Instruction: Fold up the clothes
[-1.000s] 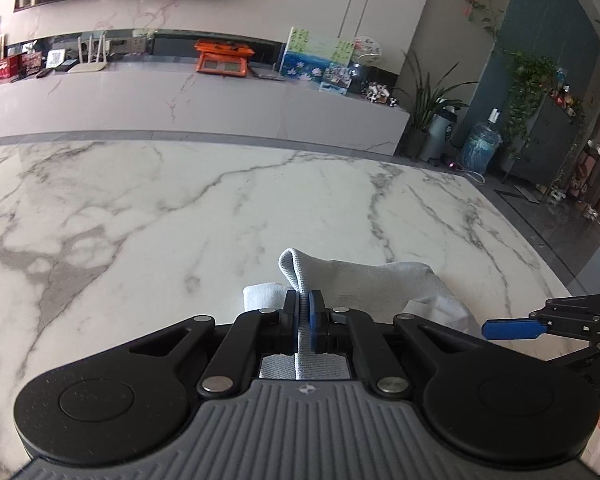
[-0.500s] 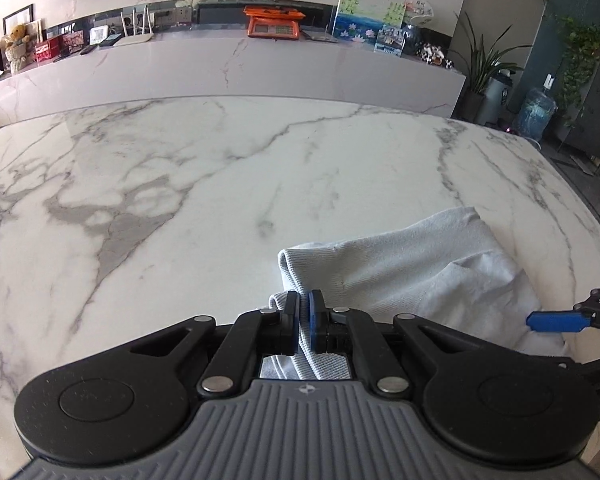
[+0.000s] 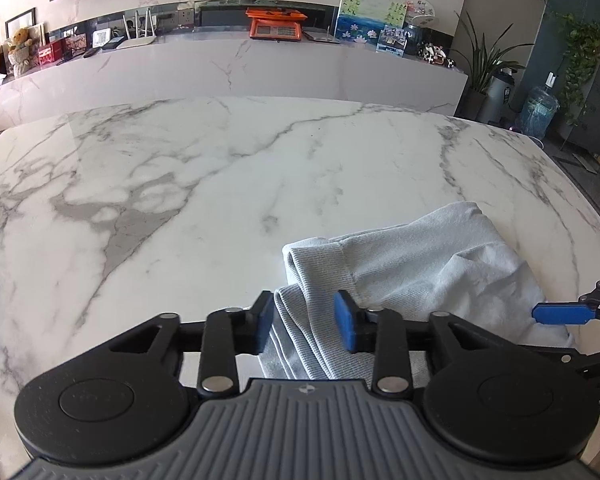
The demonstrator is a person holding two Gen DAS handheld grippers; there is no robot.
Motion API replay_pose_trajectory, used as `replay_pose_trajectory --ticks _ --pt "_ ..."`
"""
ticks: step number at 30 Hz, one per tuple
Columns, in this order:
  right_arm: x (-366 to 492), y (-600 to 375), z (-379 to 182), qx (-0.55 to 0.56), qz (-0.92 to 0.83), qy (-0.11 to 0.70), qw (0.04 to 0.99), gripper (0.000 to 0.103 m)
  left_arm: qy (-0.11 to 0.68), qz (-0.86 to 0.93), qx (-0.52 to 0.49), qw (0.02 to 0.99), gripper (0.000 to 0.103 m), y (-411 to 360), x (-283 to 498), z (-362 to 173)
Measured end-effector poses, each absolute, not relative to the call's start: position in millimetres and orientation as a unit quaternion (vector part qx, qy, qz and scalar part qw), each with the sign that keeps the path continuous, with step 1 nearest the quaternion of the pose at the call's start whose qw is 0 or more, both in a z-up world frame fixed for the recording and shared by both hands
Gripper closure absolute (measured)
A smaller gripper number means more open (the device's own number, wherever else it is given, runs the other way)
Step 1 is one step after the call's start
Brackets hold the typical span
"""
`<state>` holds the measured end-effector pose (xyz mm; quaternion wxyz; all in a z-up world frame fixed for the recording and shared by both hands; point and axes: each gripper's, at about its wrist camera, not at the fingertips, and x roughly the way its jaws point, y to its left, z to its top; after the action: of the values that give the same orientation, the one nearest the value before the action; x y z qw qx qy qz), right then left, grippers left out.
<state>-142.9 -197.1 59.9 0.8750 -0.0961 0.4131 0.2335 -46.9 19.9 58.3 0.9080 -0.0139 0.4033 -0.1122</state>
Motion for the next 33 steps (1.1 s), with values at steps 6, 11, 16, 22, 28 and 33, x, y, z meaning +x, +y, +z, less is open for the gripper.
replay_pose_trajectory --ticks 6,11,16,22,28,33 --pt "-145.5 -214.0 77.6 -0.057 0.214 0.380 0.898 0.054 0.395 -0.122 -0.054 0.909 0.044 30.8 -60.2 68.1" --pt "-132.3 -234.9 77.9 0.004 0.180 0.399 0.899 0.054 0.425 -0.114 -0.071 0.895 0.043 39.3 -63.4 62.5" --pt "-132.8 -231.8 78.4 -0.006 0.180 0.396 0.901 0.054 0.450 -0.108 -0.091 0.882 0.043 45.5 -60.3 51.2" --pt "-127.8 -228.1 72.6 -0.002 0.180 0.409 0.894 0.051 0.464 -0.107 -0.105 0.873 0.041 42.3 -59.8 44.4" --pt "-122.0 -227.9 63.5 0.005 0.171 0.431 0.886 0.051 0.478 -0.106 -0.122 0.863 0.036 40.1 -58.0 39.3" --pt "-119.3 -230.6 59.0 0.018 0.166 0.444 0.880 0.051 0.479 -0.109 -0.138 0.860 0.036 41.6 -57.5 38.6"
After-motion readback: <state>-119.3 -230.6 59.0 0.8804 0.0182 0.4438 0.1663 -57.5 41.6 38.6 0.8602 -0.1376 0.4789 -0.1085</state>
